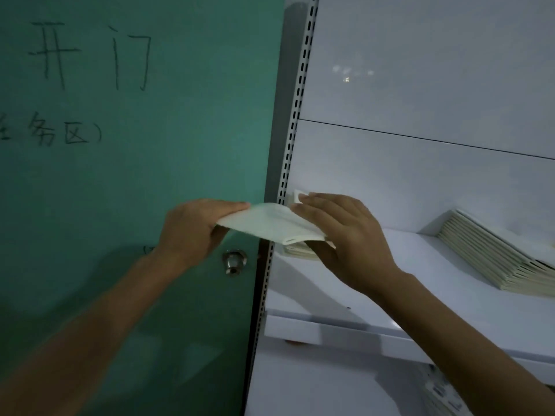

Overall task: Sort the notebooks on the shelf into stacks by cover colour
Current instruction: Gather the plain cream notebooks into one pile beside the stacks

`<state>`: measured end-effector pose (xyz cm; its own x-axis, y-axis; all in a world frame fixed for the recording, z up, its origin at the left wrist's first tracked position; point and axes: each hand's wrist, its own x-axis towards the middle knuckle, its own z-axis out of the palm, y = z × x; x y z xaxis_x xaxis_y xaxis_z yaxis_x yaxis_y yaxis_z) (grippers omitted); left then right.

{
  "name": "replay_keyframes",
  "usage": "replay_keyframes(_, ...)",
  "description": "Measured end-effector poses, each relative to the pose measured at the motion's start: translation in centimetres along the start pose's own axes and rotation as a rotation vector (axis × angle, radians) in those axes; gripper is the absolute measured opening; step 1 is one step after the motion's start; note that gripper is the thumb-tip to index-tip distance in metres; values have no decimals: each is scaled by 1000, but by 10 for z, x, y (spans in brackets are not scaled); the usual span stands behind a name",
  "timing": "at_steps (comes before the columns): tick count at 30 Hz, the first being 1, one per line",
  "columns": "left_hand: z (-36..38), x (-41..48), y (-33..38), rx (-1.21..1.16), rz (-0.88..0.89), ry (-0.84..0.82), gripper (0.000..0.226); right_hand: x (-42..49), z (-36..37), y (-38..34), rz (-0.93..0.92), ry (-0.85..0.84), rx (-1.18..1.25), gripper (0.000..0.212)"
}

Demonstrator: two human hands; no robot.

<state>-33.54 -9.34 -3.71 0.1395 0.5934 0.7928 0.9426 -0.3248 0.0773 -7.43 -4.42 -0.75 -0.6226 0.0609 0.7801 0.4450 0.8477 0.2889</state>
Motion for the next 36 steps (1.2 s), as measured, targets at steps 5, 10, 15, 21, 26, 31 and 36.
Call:
replay_keyframes(5, -9, -41, -12, 40, -442, 98, 50, 4, 20, -3, 426, -183, 92, 54)
replay_keyframes(10, -7, -65, -6, -434, -844, 170, 36, -9, 45, 21, 639, -595, 47, 89)
replay_keyframes(15, -1, -61, 11, -591, -904, 249, 21, -32, 54, 22, 523, -513, -75, 45)
replay_keyframes(21, 7, -44, 32, -655, -833, 248, 18, -49, 39, 22, 479, -303, -19, 25)
replay_keyframes(26, 9, -31, 41, -714, -778, 262, 20, -48, 19, 34, 777, 27, 205, 18)
replay_keyframes(31, 11, -18, 48, -763, -809, 253, 19, -46, 7, 30, 689, 236, 147, 17)
replay_keyframes(36, 7, -9, 52, -764, -803, 244, 16, -28, -11, 30, 1037, 491, 670, 10)
